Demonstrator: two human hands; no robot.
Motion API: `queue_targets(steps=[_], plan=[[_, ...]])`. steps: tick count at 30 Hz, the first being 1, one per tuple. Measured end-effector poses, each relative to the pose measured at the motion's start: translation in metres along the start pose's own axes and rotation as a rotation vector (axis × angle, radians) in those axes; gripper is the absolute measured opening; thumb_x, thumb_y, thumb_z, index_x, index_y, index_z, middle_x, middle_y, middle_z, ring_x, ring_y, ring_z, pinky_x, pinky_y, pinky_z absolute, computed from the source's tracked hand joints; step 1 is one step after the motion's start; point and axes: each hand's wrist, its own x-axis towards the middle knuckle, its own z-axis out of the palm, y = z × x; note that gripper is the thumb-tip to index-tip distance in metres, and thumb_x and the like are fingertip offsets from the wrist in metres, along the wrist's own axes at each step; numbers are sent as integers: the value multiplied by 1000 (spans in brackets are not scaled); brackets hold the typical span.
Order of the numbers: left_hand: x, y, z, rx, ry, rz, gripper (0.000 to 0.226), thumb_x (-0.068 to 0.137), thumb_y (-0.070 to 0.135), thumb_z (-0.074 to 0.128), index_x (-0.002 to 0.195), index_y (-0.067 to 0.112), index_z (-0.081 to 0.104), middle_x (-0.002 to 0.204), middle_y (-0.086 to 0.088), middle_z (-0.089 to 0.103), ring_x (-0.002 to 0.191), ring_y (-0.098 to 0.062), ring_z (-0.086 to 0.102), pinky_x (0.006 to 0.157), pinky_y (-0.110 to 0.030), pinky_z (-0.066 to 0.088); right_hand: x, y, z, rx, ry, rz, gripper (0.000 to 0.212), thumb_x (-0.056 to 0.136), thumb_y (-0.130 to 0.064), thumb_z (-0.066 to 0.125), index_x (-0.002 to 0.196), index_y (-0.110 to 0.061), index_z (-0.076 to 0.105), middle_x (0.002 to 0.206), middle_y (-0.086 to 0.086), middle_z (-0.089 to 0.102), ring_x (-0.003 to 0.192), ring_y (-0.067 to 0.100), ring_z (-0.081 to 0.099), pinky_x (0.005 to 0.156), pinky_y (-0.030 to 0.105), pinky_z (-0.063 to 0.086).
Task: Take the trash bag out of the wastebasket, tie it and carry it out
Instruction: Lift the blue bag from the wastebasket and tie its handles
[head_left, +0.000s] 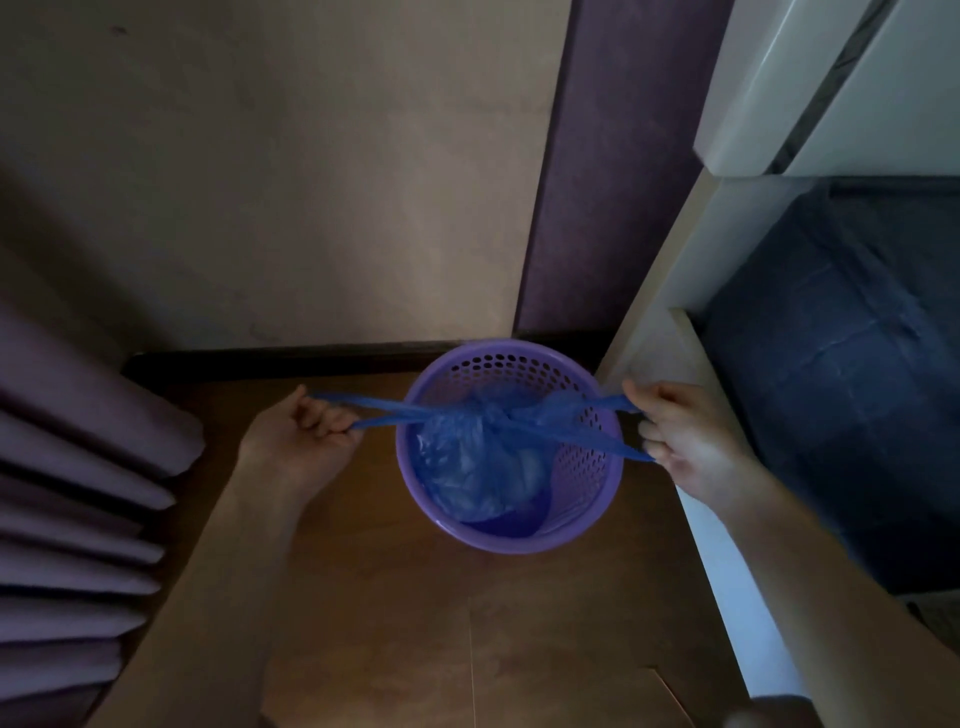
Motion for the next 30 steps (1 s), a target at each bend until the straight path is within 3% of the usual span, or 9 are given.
queue_targets(steps=[5,10,12,16,19,21,25,27,30], plan=[[16,4,-14,-7,91,21,42,105,27,29,64,21,28,46,4,22,38,-13,19,52,-24,22,11,11,-5,-42,75,-59,36,96,-18,64,63,-14,50,44,-6,30,33,6,25,31,20,21],[8,-7,4,197,-16,182,34,99,30,50,67,21,43,47,8,27,42,-8,28,59,-22,34,16,12,-6,-201,141,-151,39,96,-25,64,60,-17,50,42,-8,35,34,8,35,40,25,38],[-3,-12,9,323,-68,211,28,97,28,55,71,19,50,49,8,28,46,-8,32,68,-25,42,15,12,-7,-290,121,-209,37,95,-25,65,62,-15,50,43,-7,38,37,12,40,44,29,44],[-23,-31,18,794,-185,312,23,100,19,50,82,10,61,47,7,39,47,-7,38,71,-30,38,9,2,-7,-424,20,-260,31,94,-24,66,66,-15,58,41,-9,44,37,9,40,39,22,34],[-33,-44,21,1002,-227,399,25,102,17,46,89,5,63,55,2,51,51,-10,47,58,-27,39,-4,-12,-12,-567,-53,-323,13,93,-18,65,81,-19,71,52,-2,62,45,6,57,49,21,43],[-34,-48,22,1045,-243,424,27,102,20,46,93,1,63,70,-13,49,62,-25,45,60,-32,37,-13,-17,-18,-727,-72,-312,10,93,-17,65,86,-20,71,58,0,68,50,5,63,51,16,45],[-35,-50,22,1106,-215,481,29,102,22,46,97,-1,62,84,-14,49,75,-29,40,62,-37,35,-16,-16,-21,-910,-1,-154,27,96,-25,62,72,-13,66,60,1,66,52,12,61,48,22,43],[-41,-50,29,1140,-207,521,28,102,23,47,92,3,64,80,-15,49,72,-29,42,63,-38,37,-16,-16,-12,-840,19,-151,39,95,-29,62,60,-13,58,50,-2,56,47,17,52,50,27,37],[-51,-57,44,1163,-207,616,25,100,21,51,87,4,64,69,-13,53,63,-23,48,62,-36,41,-23,-17,11,-335,-27,-164,42,95,-25,64,58,-14,49,43,-5,38,43,17,38,48,31,30]])
